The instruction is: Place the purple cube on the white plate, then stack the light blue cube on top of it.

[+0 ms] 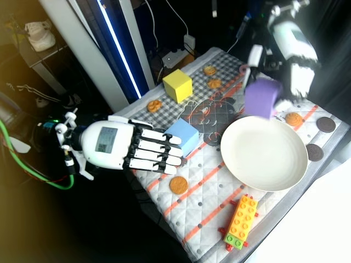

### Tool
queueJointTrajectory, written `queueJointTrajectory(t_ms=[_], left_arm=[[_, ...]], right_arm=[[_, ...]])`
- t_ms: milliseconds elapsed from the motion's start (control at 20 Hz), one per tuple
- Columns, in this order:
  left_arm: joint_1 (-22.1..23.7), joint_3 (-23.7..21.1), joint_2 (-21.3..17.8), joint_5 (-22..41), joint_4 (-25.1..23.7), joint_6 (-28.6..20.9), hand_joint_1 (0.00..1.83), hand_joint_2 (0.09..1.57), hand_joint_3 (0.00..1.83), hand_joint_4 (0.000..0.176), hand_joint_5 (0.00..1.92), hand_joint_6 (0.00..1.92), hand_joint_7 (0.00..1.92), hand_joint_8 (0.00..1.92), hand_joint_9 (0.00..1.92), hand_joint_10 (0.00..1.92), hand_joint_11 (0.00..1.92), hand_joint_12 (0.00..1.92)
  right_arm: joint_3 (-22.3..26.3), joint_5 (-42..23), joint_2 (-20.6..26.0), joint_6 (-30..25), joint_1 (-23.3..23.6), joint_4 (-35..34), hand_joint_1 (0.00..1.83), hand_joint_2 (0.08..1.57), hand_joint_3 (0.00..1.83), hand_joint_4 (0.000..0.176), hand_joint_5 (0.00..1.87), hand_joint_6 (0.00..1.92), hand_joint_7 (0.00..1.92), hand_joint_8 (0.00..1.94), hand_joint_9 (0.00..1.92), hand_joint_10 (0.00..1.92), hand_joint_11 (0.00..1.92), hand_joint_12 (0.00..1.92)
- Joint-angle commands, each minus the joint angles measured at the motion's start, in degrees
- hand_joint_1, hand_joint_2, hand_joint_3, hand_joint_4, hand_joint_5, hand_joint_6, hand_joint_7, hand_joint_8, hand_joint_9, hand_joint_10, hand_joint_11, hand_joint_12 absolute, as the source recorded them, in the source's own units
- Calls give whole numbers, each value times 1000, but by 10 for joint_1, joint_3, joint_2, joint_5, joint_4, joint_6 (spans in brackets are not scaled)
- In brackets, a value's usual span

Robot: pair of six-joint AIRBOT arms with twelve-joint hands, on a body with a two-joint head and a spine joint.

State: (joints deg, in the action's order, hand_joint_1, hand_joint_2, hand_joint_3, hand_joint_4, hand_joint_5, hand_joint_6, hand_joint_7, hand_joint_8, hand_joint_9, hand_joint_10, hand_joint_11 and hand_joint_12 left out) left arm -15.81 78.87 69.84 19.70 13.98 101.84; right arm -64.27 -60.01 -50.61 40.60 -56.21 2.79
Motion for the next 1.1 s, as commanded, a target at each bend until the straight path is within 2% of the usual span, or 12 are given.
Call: queueJointTrajectory(t_ms=[0, 100, 150, 250, 350, 450, 500, 600, 700, 900, 950, 1050], left_arm=[[12, 14, 11, 38, 2, -3, 1152, 1260, 0, 0, 642, 1461, 789, 1413, 817, 1446, 879, 1499], [23, 64, 56, 4, 2, -2, 1136, 1266, 0, 14, 669, 1446, 741, 1453, 659, 1491, 655, 1562], [28, 86, 74, -16, 2, -2, 1151, 1254, 0, 0, 693, 1370, 763, 1456, 670, 1472, 616, 1554], [34, 112, 95, -37, 2, -2, 1147, 1275, 2, 0, 663, 1370, 723, 1559, 666, 1541, 692, 1615], [35, 123, 104, -49, 2, 0, 1142, 1281, 1, 0, 669, 1335, 699, 1610, 590, 1638, 622, 1774], [35, 123, 104, -49, 2, 0, 1025, 1228, 0, 0, 751, 1330, 476, 1310, 507, 1560, 600, 1754], [35, 125, 106, -51, 2, 1, 1002, 1114, 0, 0, 518, 930, 450, 1189, 454, 1487, 499, 1716], [33, 128, 109, -59, 35, 44, 858, 1025, 0, 16, 413, 588, 463, 938, 464, 1195, 395, 1495], [32, 127, 112, -61, 61, 87, 744, 994, 0, 41, 437, 185, 420, 793, 386, 1117, 212, 1488], [32, 127, 112, -61, 61, 87, 713, 996, 0, 53, 453, 4, 423, 558, 332, 998, 98, 1524], [30, 126, 116, -62, 82, 121, 713, 993, 0, 52, 430, 0, 442, 420, 332, 916, 72, 1480], [27, 127, 119, -61, 84, 123, 702, 949, 0, 86, 288, 0, 435, 73, 357, 346, 2, 1215]], right_arm=[[-3, -66, 0, -1, 9, -13, 301, 1361, 1, 107, 432, 1, 254, 1, 195, 1, 0, 603], [-8, -69, -5, -1, 10, -10, 296, 1356, 0, 99, 429, 1, 258, 2, 196, 1, 0, 596], [-11, -69, -9, -1, 14, -6, 303, 1356, 0, 92, 435, 2, 265, 3, 196, 1, 0, 564], [-15, -69, -14, -2, 24, 3, 337, 1358, 0, 75, 447, 4, 265, 2, 200, 2, 0, 570], [-16, -69, -16, -2, 28, 7, 257, 1355, 1, 97, 434, 2, 268, 1, 215, 3, 0, 622], [-16, -69, -16, -2, 28, 7, 253, 1357, 1, 94, 418, 0, 254, 1, 192, 3, 0, 525], [-16, -69, -16, -2, 28, 8, 253, 1358, 1, 85, 422, 2, 259, 3, 196, 5, 0, 515], [-16, -69, -17, -2, 28, 8, 258, 1362, 1, 50, 447, 3, 276, 2, 212, 3, 0, 563], [-16, -69, -17, -2, 28, 8, 241, 1357, 0, 53, 449, 1, 283, 2, 211, 1, 0, 562], [-16, -69, -17, -2, 28, 8, 242, 1356, 0, 48, 452, 1, 289, 2, 216, 2, 0, 580], [-16, -69, -17, -3, 28, 8, 258, 1352, 0, 43, 460, 3, 293, 2, 220, 2, 0, 591], [-16, -69, -17, -5, 28, 8, 278, 1352, 0, 57, 449, 0, 278, 0, 220, 2, 5, 601]])
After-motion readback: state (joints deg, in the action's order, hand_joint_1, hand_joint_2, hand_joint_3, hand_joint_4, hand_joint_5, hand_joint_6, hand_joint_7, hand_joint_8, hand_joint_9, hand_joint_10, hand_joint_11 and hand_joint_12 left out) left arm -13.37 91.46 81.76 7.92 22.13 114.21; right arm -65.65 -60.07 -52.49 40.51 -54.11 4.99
